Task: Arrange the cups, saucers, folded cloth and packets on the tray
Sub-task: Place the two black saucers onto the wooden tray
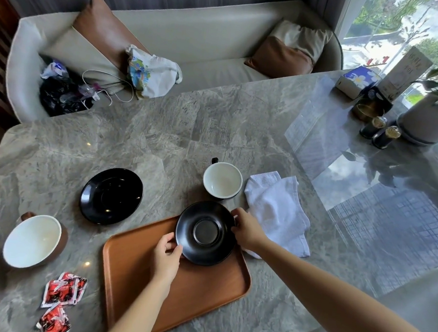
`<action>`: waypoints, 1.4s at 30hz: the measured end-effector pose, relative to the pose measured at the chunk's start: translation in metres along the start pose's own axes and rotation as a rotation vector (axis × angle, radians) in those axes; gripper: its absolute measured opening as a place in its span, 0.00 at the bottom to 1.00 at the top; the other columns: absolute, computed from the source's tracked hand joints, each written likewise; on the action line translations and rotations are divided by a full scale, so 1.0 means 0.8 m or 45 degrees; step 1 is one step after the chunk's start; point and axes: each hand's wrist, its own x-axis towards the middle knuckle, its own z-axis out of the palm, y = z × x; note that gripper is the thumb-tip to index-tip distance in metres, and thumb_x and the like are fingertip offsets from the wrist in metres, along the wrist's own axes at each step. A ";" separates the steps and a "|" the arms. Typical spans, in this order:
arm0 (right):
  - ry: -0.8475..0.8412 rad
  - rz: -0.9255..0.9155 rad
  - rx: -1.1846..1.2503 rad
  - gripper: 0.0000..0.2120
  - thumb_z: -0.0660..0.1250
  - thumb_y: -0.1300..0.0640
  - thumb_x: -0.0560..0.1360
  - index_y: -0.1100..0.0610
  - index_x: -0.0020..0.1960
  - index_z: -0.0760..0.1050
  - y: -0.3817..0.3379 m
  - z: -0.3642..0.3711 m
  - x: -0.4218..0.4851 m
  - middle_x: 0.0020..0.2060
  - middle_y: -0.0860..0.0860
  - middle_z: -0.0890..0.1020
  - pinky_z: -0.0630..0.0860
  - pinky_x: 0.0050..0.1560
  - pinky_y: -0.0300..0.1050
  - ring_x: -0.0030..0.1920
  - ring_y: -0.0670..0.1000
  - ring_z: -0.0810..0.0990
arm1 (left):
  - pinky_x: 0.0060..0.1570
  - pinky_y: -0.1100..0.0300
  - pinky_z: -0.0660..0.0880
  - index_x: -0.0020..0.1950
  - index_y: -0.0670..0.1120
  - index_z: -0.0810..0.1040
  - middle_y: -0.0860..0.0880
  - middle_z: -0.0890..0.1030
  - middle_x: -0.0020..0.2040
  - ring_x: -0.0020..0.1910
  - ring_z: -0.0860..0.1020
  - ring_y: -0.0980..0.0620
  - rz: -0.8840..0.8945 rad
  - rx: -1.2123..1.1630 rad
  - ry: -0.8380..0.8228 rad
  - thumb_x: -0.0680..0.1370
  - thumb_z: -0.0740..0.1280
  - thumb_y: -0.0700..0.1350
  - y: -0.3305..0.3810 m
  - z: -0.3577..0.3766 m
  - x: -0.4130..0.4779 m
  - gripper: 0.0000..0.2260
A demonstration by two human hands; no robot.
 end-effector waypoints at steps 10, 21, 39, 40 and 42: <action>-0.025 0.025 -0.019 0.14 0.60 0.68 0.71 0.60 0.56 0.70 -0.006 -0.003 0.002 0.48 0.59 0.81 0.77 0.48 0.55 0.49 0.60 0.78 | 0.37 0.62 0.73 0.63 0.38 0.73 0.45 0.78 0.49 0.40 0.76 0.55 -0.052 -0.035 -0.062 0.76 0.65 0.38 -0.006 -0.005 0.005 0.15; 0.015 0.025 -0.052 0.15 0.60 0.67 0.71 0.59 0.56 0.71 -0.010 -0.003 -0.001 0.48 0.58 0.81 0.78 0.48 0.54 0.48 0.58 0.78 | 0.34 0.63 0.72 0.64 0.36 0.72 0.39 0.78 0.55 0.43 0.76 0.49 -0.102 -0.028 -0.016 0.75 0.67 0.38 -0.002 -0.004 0.003 0.18; 0.086 -0.467 -0.399 0.11 0.59 0.59 0.72 0.48 0.51 0.74 -0.039 -0.020 -0.039 0.48 0.48 0.79 0.75 0.43 0.47 0.47 0.50 0.78 | 0.38 0.62 0.71 0.55 0.43 0.74 0.49 0.78 0.42 0.39 0.77 0.53 -0.017 -0.520 0.239 0.78 0.63 0.41 0.004 -0.137 0.002 0.07; 0.056 -0.518 -0.387 0.11 0.60 0.59 0.71 0.49 0.50 0.74 -0.050 -0.014 -0.038 0.47 0.48 0.79 0.75 0.42 0.48 0.47 0.51 0.78 | 0.38 0.62 0.72 0.55 0.42 0.74 0.49 0.78 0.41 0.39 0.76 0.54 -0.022 -0.558 0.268 0.78 0.63 0.41 0.006 -0.146 0.007 0.07; -0.009 -0.577 -0.320 0.12 0.60 0.61 0.71 0.50 0.52 0.74 -0.076 0.004 -0.029 0.47 0.48 0.79 0.75 0.45 0.47 0.47 0.51 0.78 | 0.37 0.64 0.72 0.57 0.42 0.73 0.49 0.77 0.40 0.38 0.76 0.55 -0.039 -0.630 0.310 0.78 0.63 0.40 0.012 -0.160 0.018 0.08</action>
